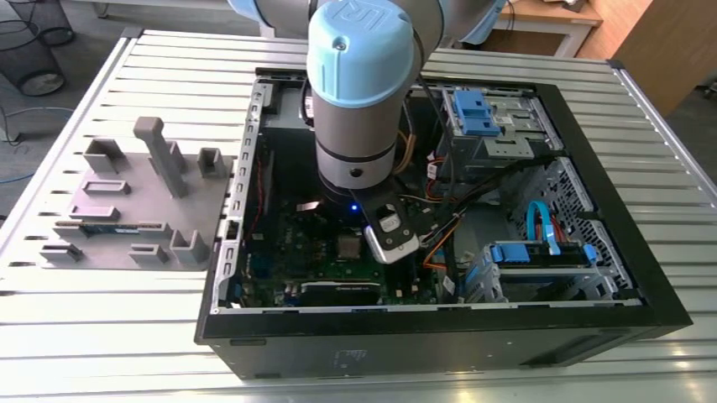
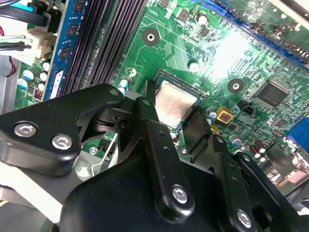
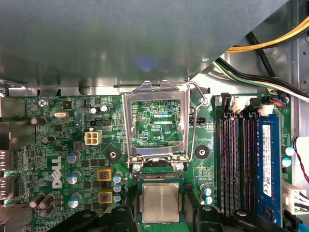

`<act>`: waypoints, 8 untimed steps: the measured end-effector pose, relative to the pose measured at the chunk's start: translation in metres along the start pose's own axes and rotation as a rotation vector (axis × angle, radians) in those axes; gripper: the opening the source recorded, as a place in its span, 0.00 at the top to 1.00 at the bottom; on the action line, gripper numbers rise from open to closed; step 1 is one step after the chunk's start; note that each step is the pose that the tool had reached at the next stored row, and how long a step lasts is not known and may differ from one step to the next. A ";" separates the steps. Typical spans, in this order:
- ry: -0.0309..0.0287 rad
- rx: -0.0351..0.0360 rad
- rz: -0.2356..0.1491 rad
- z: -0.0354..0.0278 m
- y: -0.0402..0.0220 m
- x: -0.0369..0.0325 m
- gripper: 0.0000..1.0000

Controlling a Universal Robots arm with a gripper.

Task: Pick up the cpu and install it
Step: 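Place the cpu into insertion slot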

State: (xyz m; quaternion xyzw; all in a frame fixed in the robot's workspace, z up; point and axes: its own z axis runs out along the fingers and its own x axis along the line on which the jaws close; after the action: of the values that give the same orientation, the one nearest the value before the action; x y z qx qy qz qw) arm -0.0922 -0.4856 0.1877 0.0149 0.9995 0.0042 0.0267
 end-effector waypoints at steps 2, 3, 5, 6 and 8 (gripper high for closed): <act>-0.0003 -0.0007 0.000 0.0003 0.0001 -0.0002 0.47; -0.0001 -0.0007 0.000 0.0003 0.0001 -0.0001 0.47; 0.0003 0.0000 0.000 0.0000 0.0000 0.0001 0.40; 0.0004 0.0001 0.000 -0.0001 0.0000 0.0001 0.40; 0.0004 0.0002 0.000 -0.0001 0.0000 0.0001 0.40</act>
State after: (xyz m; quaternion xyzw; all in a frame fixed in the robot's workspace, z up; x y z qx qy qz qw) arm -0.0923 -0.4856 0.1877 0.0150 0.9995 0.0041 0.0265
